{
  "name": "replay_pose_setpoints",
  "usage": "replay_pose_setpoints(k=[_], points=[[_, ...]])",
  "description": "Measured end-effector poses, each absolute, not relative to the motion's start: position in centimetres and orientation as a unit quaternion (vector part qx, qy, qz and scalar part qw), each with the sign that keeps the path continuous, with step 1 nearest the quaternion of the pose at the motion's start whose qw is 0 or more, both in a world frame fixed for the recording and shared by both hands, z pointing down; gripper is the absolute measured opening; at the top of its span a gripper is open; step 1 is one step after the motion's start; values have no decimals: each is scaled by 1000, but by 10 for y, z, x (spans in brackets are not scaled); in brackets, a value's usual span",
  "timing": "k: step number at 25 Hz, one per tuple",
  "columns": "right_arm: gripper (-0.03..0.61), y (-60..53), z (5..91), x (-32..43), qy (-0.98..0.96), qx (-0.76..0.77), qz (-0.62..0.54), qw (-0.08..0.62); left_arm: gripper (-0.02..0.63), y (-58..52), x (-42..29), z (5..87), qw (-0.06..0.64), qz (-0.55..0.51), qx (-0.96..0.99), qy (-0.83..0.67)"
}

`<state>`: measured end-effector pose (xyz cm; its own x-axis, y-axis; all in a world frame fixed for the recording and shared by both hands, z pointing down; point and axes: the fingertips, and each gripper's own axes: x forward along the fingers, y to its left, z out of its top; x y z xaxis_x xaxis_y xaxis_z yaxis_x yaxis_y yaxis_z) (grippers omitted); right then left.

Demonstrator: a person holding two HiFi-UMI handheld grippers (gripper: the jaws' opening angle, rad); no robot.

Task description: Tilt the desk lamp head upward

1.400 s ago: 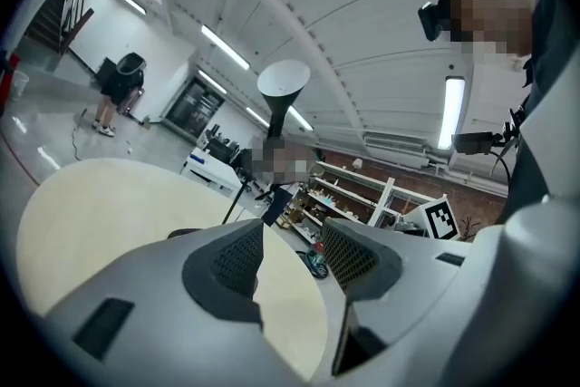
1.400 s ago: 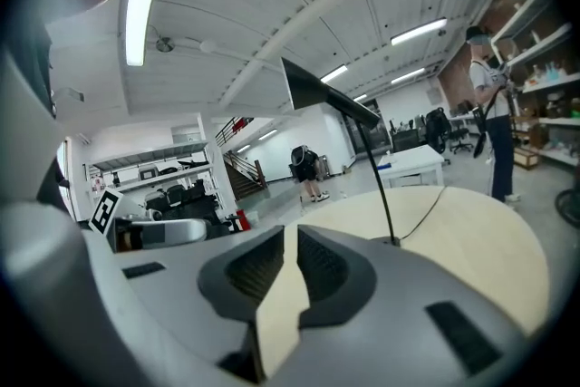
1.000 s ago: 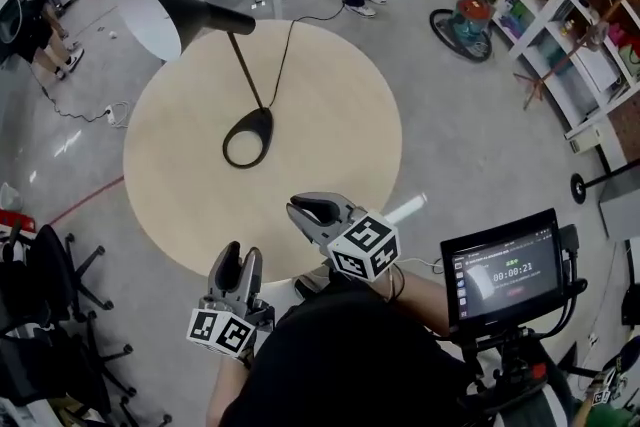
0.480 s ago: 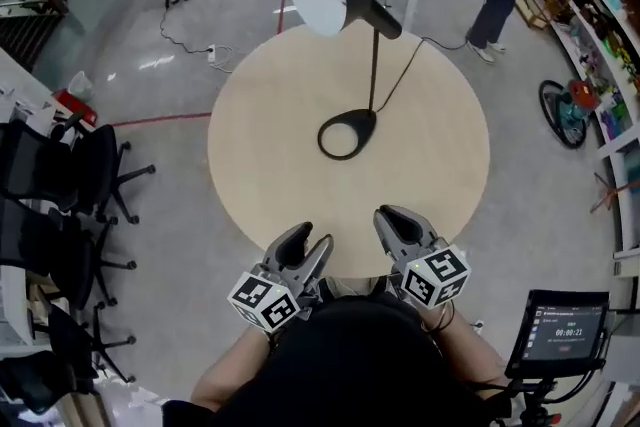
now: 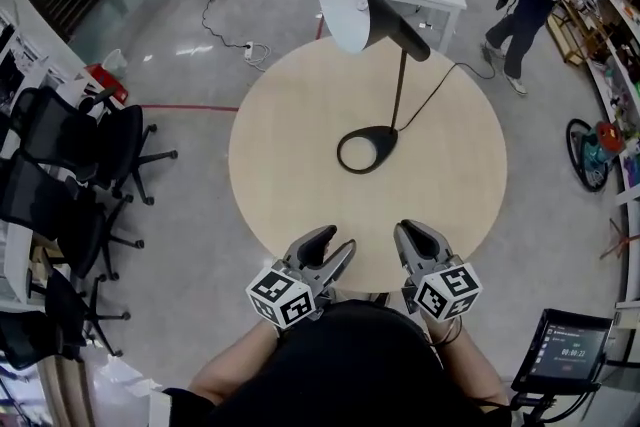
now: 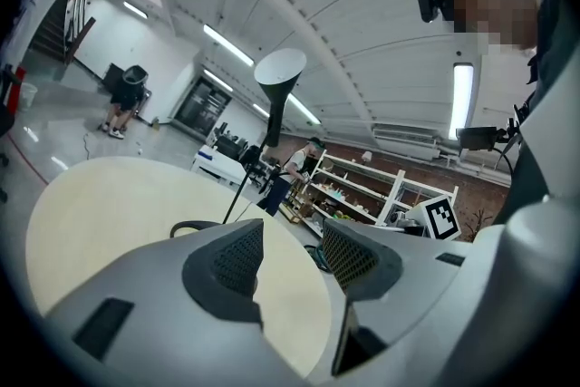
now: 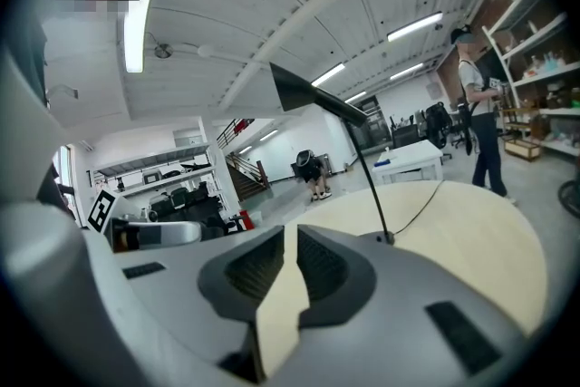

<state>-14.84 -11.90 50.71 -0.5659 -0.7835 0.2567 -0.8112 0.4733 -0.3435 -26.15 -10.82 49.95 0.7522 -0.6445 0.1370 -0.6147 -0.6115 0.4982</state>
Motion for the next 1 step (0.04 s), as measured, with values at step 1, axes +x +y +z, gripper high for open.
replay_pose_setpoints(k=[1], points=[[44, -117, 508, -148, -858, 464, 218, 32, 215, -106, -260, 500, 266, -26, 897, -351]])
